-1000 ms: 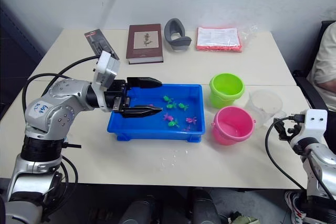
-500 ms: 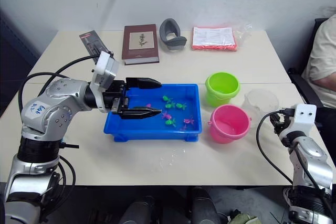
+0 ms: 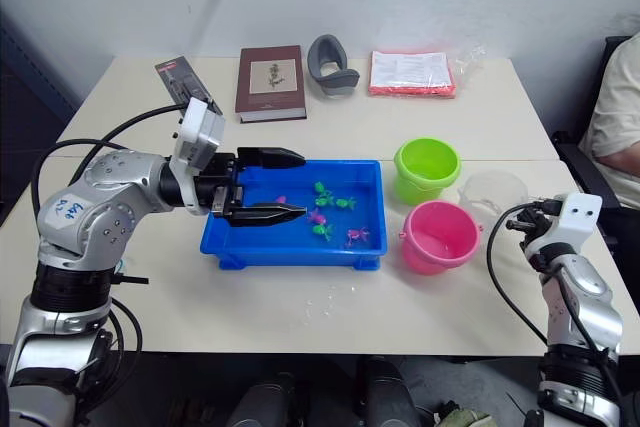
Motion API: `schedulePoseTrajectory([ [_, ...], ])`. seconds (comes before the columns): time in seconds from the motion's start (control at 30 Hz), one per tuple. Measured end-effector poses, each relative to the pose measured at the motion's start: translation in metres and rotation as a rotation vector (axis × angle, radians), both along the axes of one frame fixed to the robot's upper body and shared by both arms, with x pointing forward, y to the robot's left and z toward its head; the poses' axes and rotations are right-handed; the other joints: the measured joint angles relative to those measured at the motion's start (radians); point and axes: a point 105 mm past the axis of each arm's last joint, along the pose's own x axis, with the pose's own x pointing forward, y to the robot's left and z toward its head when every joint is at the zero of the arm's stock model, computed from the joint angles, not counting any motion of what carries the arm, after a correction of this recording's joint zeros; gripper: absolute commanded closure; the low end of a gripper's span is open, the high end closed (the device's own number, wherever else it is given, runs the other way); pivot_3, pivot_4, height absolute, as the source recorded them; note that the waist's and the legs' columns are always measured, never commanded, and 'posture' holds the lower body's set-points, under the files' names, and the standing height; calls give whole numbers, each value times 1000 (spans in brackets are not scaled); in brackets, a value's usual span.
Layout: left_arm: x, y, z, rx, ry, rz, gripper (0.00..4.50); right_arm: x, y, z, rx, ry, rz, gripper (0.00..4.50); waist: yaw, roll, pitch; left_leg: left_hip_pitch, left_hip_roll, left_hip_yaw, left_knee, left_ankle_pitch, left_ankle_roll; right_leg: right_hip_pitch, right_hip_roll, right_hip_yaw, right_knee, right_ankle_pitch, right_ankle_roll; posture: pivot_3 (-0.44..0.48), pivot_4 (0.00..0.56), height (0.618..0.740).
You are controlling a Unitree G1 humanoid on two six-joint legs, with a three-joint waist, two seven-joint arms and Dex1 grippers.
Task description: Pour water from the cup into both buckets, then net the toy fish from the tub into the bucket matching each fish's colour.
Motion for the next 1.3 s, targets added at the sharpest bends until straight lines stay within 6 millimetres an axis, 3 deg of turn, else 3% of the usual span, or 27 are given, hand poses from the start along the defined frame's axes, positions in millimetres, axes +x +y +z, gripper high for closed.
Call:
schedulePoseTrajectory([
  [0.2,-2,1,-5,3,12,3,0,-17,-11,56,-182,-96,9,4470,-1,0,0,0,0,0,0,0,0,0,0,0,0,0,0,0,150,740],
  [0.37,-4,-1,-7,3,3,-7,0,-30,8,83,-456,-120,104,4470,1,0,0,0,0,0,0,0,-1,0,1,0,0,0,1,0,150,740],
  [0.6,-6,-5,-9,1,-1,-33,0,-32,30,95,-762,-163,158,4470,2,0,0,0,0,1,0,0,-1,0,1,1,0,0,1,0,150,740],
  [0.77,-7,-7,-7,-6,-11,-47,0,-35,44,111,-1147,-222,174,4470,1,0,0,1,0,1,0,1,-1,0,1,1,0,0,1,0,150,740],
  [0.9,-7,-8,-8,-10,-9,-51,0,-37,55,113,-1331,-278,182,4470,1,0,0,1,0,2,0,1,-2,0,1,2,0,0,1,0,150,740],
  [1.3,-5,-9,-9,-23,0,-40,0,-35,59,109,-1444,-321,197,4470,1,0,0,2,0,2,0,2,-3,0,2,2,0,0,1,0,150,740],
])
